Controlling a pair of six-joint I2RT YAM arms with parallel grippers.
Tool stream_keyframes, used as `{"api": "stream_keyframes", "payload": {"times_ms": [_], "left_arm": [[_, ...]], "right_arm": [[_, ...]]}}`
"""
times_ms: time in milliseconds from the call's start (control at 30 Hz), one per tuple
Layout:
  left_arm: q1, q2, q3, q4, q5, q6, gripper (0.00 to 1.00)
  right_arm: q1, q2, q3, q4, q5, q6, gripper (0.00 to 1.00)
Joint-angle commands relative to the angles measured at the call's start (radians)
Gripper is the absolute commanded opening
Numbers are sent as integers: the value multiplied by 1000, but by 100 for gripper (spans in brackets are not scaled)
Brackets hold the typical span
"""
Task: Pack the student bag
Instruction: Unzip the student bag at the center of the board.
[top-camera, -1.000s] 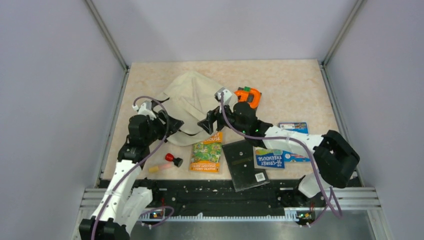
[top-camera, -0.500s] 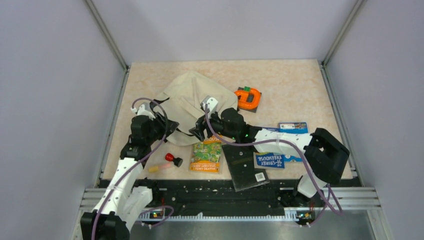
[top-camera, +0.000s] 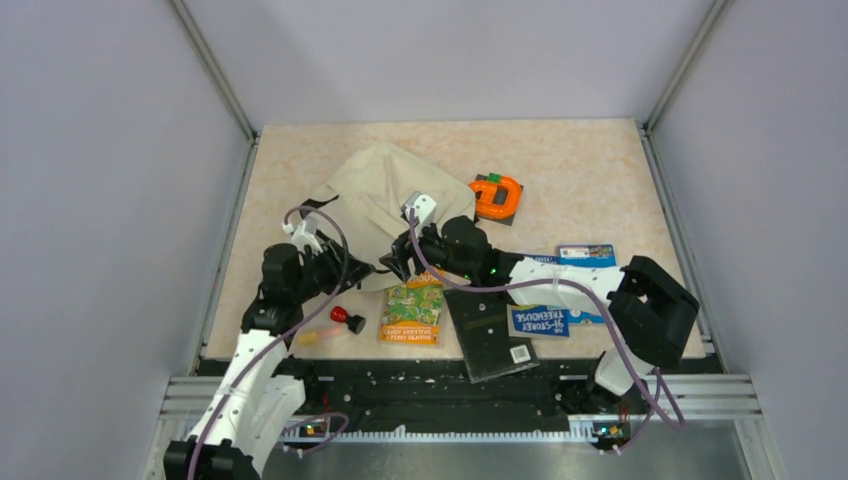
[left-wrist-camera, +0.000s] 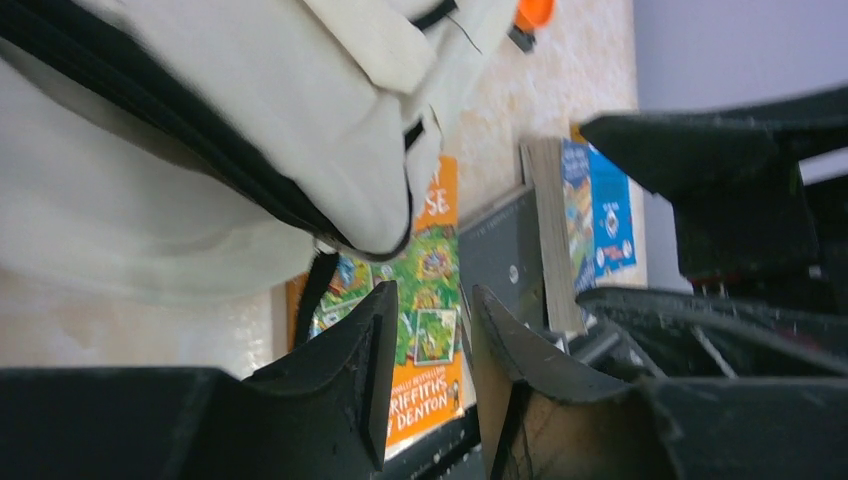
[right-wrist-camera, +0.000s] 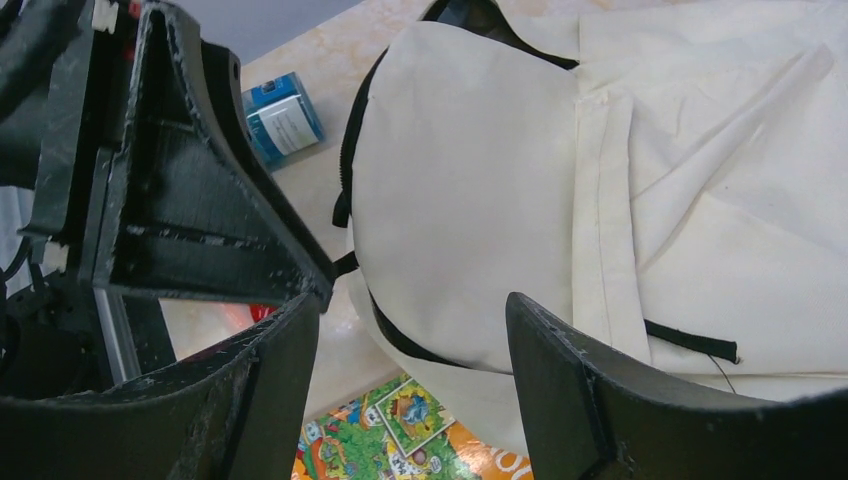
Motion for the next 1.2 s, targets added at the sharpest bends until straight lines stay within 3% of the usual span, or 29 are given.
{"api": "stream_keyframes", "payload": {"times_ms": [0, 100, 200, 333, 467, 733, 1167], "left_arm": [[3, -48, -44, 164, 205, 4, 38], [3, -71, -8, 85, 167, 50, 37], [3, -95, 94, -169, -123, 103, 37], [5, -95, 148, -227, -328, 101, 46], [8, -27, 144, -133, -326, 43, 51], [11, 77, 128, 51, -338, -19, 54], [32, 195, 133, 115, -330, -11, 50]], "right_arm": [[13, -12, 37, 22, 10, -19, 68], [22, -14, 33, 22, 24, -35, 67], [40, -15, 27, 19, 63, -20, 65], [74, -17, -10, 45, 190, 155, 63], [112, 11, -46, 116, 211, 328, 63], [174, 109, 3, 80, 228, 475, 63], [174, 316, 196, 13, 213, 476, 63]]}}
